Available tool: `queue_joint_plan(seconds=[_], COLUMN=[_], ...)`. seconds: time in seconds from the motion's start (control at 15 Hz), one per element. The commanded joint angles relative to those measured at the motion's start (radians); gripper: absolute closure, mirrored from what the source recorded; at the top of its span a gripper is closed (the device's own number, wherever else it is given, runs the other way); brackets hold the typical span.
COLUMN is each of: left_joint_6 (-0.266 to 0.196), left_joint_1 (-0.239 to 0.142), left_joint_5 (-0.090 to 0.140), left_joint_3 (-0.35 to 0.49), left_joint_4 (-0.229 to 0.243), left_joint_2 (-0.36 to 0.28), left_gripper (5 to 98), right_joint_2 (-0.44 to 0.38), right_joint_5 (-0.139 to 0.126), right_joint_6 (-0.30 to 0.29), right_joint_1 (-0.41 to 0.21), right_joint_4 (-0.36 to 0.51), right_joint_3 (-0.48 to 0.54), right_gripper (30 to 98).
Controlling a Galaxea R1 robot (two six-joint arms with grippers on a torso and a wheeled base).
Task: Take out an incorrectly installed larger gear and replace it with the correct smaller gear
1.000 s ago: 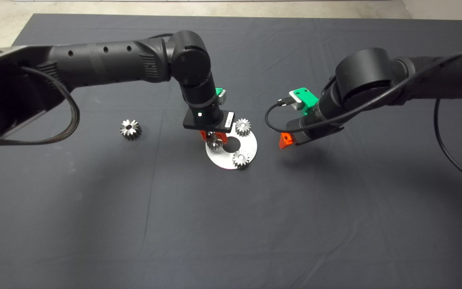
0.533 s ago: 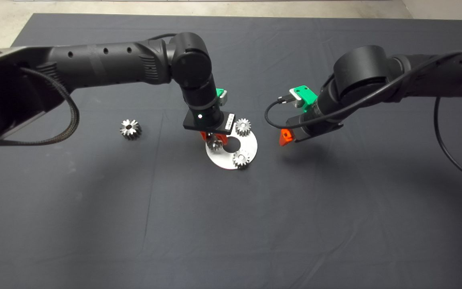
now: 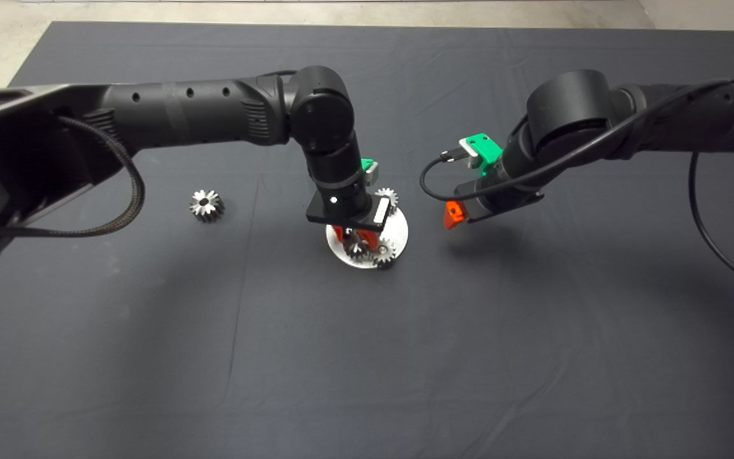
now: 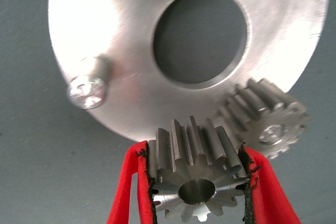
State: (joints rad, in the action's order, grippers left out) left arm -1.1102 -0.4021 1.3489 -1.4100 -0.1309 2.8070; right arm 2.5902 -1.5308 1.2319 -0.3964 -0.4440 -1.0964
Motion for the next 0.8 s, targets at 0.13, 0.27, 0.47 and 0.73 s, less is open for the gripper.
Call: queue_joint_plan(seconds=[0.13, 0.27, 0.47, 0.73], left_joint_6=[0.010, 0.010, 0.053, 0.059], left_joint_1=[-0.032, -0.035, -0.046, -0.096], left_joint_5=[0.010, 0.021, 0.021, 0.039], left_joint_3=[-0.036, -0.048, -0.092, -0.102], left_joint_4=[0.014, 0.012, 0.010, 0.011], left_joint_2=[0.000, -0.002, -0.002, 0.007], left_gripper=[79.7, 79.7, 79.7, 79.7], right_joint_2=[0.011, 0.014, 0.013, 0.014], right_joint_5=[-0.115, -0.115, -0.115, -0.115], right_joint_6=[-0.008, -0.008, -0.008, -0.008], right_joint_1=[-0.019, -0.019, -0.019, -0.019], right_joint_4=[-0.010, -0.010, -0.010, -0.010], right_joint_3=[-0.003, -0.003, -0.003, -0.005], right_gripper=[31.6, 31.6, 31.5, 31.5])
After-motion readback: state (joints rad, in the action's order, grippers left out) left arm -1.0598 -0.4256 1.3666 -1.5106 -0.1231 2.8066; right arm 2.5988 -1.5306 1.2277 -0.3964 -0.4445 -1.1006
